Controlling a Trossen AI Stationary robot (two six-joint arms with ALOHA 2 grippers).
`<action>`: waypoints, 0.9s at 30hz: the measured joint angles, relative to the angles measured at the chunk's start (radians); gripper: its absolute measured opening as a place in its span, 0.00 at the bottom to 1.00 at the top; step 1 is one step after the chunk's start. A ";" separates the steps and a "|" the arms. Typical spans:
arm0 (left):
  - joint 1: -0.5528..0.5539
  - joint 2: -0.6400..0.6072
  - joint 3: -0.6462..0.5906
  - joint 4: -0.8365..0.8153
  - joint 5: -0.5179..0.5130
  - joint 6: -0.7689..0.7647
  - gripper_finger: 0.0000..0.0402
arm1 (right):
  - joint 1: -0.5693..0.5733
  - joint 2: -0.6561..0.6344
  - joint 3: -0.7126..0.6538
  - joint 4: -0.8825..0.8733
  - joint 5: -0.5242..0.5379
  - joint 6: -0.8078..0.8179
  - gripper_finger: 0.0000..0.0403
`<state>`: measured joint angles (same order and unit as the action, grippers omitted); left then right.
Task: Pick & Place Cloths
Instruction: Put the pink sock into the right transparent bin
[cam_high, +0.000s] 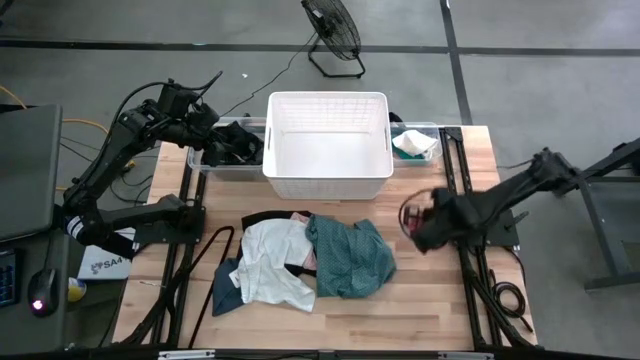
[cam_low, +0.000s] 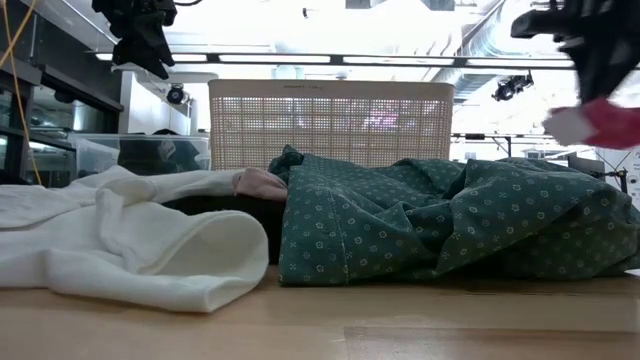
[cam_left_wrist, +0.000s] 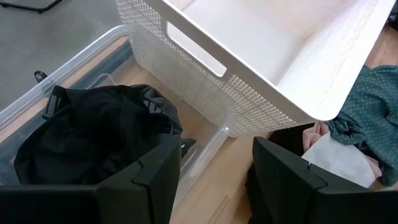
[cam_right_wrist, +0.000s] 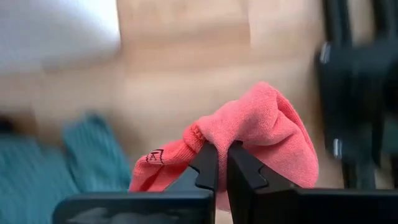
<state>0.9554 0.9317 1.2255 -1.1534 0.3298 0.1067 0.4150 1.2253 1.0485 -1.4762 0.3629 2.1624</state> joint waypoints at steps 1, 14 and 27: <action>0.000 0.000 0.000 0.000 0.000 0.000 0.49 | -0.035 -0.011 0.000 -0.023 0.043 -0.027 0.01; 0.000 0.000 0.000 0.000 -0.002 -0.037 0.49 | -0.597 -0.028 0.000 0.020 0.366 -0.659 0.01; 0.000 0.000 0.000 0.000 -0.002 -0.037 0.49 | -1.142 -0.005 0.000 0.635 0.171 -1.446 0.01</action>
<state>0.9551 0.9314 1.2255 -1.1534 0.3283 0.0700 -0.7267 1.2200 1.0485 -0.8410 0.5339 0.7168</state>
